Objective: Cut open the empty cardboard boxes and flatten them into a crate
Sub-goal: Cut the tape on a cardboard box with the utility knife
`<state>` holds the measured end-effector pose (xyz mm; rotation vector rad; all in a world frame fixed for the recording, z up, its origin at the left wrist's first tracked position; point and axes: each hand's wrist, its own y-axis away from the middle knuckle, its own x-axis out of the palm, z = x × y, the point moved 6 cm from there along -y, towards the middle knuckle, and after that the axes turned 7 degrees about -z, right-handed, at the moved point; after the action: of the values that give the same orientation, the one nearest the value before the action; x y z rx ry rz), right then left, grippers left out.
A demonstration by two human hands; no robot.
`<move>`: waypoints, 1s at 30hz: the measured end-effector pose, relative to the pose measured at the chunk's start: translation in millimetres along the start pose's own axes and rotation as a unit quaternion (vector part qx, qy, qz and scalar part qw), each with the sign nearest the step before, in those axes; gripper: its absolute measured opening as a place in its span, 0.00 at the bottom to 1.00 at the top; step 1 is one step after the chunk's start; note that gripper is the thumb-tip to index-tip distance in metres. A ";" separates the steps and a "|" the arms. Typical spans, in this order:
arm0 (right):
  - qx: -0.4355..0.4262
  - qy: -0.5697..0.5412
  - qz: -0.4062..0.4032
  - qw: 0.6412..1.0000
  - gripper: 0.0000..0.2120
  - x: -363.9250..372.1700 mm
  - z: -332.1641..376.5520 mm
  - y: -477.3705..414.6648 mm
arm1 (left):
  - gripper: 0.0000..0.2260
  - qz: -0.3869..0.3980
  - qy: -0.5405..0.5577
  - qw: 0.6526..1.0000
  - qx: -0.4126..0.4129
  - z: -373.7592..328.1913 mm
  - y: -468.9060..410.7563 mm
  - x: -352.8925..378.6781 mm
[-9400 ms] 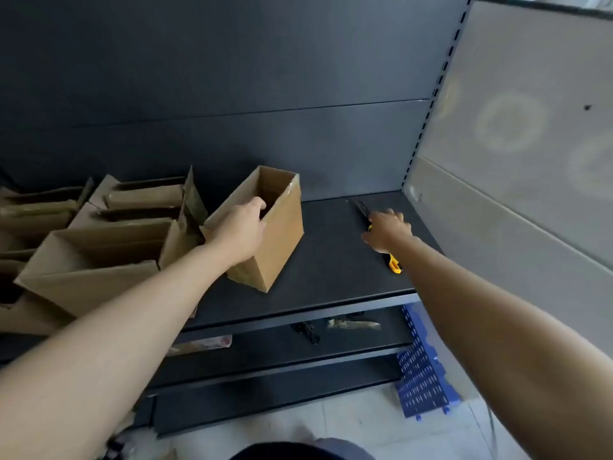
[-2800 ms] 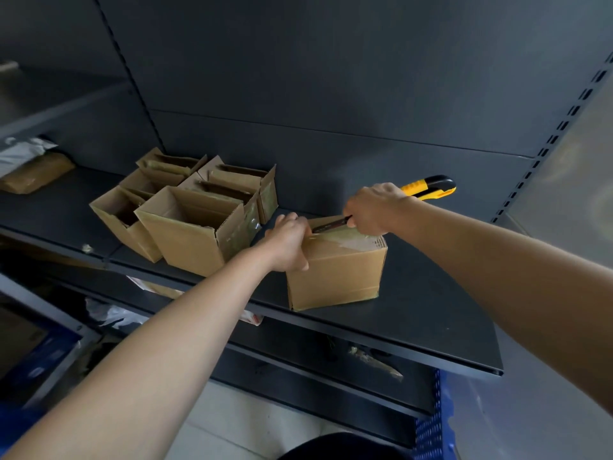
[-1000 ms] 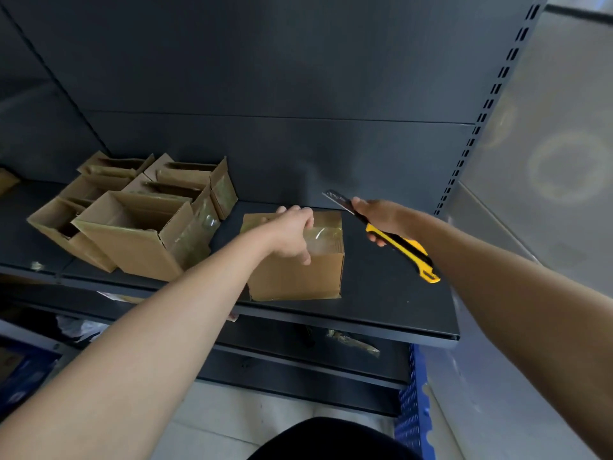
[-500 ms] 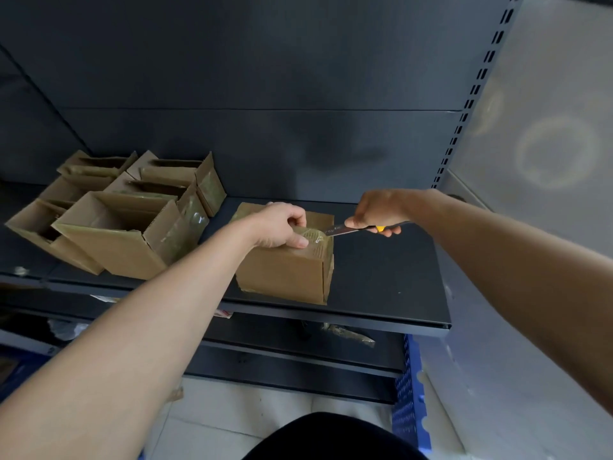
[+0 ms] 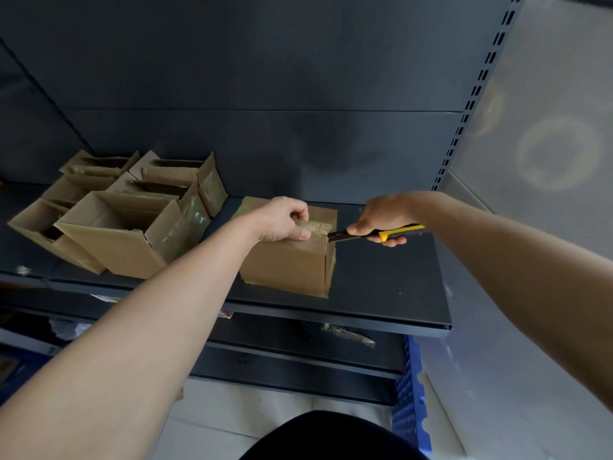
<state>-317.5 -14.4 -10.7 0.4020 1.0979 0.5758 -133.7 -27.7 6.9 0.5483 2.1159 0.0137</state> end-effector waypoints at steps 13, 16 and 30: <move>0.051 -0.120 -0.141 0.981 0.19 -9.3 -19.1 19.7 | 0.09 -0.099 -0.079 0.990 0.054 -6.8 -3.1 -6.1; 0.043 -0.106 -0.139 0.984 0.19 -1.9 -15.3 23.2 | 0.13 -0.121 -0.140 0.979 0.084 -12.9 0.6 -8.6; 0.069 0.061 -0.161 0.983 0.25 9.4 -12.3 22.8 | 0.16 -0.093 -0.233 0.962 0.111 -15.2 1.0 -11.5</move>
<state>-331.0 9.6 -9.4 0.3024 1.2945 0.2414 -139.8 -28.2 24.9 0.4298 1.7046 -0.4257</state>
